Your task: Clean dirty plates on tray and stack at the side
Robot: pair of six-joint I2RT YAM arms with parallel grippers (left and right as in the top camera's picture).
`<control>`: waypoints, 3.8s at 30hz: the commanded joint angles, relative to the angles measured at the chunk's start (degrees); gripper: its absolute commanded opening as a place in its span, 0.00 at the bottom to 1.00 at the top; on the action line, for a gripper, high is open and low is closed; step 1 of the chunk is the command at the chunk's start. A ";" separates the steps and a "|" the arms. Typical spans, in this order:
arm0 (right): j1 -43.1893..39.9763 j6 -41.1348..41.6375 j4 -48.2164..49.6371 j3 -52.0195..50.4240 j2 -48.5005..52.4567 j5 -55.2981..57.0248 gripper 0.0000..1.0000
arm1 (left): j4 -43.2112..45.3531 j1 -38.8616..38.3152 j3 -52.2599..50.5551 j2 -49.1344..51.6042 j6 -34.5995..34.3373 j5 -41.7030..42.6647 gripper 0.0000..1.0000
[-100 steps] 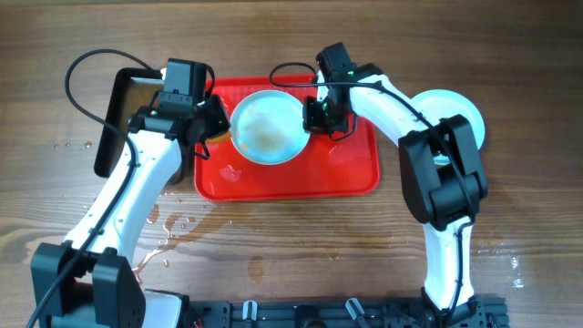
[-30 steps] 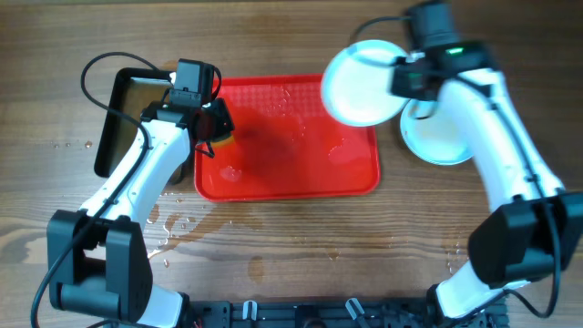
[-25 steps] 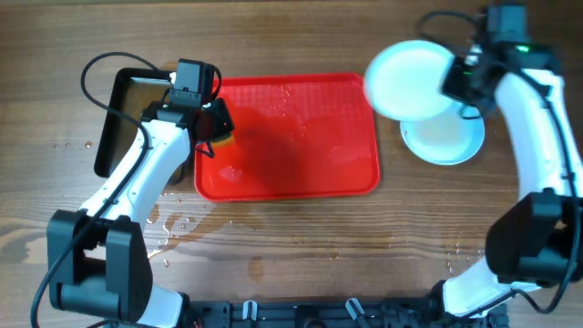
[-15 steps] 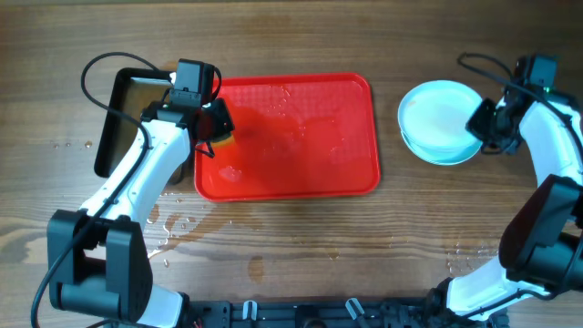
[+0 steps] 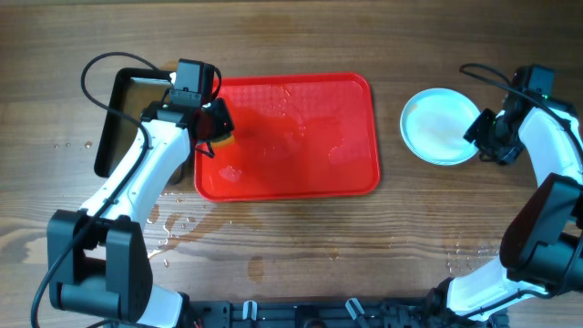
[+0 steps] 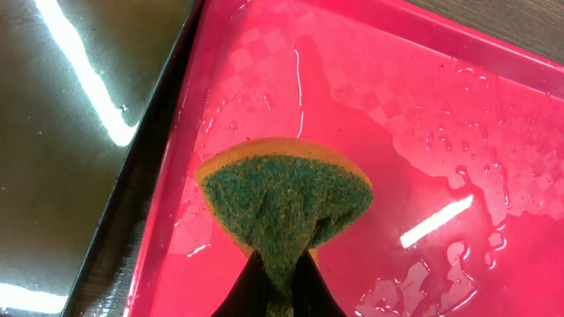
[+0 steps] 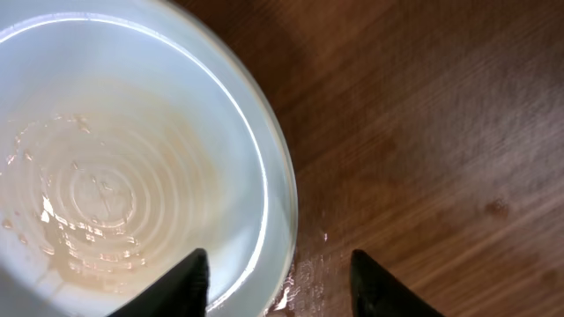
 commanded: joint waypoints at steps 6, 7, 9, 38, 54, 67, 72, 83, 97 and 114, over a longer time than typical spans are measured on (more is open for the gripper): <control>2.25 -6.16 -7.50 12.24 -0.94 -13.42 0.64 | -0.50 1.60 1.01 -0.96 3.37 -0.81 0.04; 3.28 -6.71 -7.96 13.46 -1.14 -14.99 0.65 | -0.92 2.38 1.01 -1.57 4.15 -0.79 0.04; 5.62 -7.04 -8.41 15.26 -1.20 -18.38 0.66 | -2.10 4.04 1.01 -2.58 5.31 -0.81 0.04; 35.19 -7.02 1.75 16.09 -1.16 -10.75 0.88 | 7.04 17.79 0.96 10.56 22.14 -1.64 0.99; 34.86 -9.66 -3.58 25.38 -12.50 -4.22 0.94 | -6.71 17.25 5.09 -17.99 11.47 1.60 1.00; 34.88 -9.49 -8.83 26.01 -30.71 -1.79 1.00 | -6.71 17.25 5.07 -19.93 11.47 1.62 1.00; 34.88 -9.60 -11.91 25.99 -30.86 -1.77 1.00 | -6.71 17.25 5.07 -19.93 11.47 1.60 1.00; 34.84 -8.85 -13.62 24.94 -32.11 4.04 1.00 | -6.73 17.25 5.07 -19.93 11.47 1.60 1.00; 23.80 -17.09 32.96 -30.77 -66.38 -9.20 1.00 | -6.73 17.25 5.07 -19.93 11.47 1.60 1.00; 23.23 -16.70 49.57 -68.50 -99.69 -9.16 1.00 | -6.73 17.25 5.07 -19.93 11.47 1.60 1.00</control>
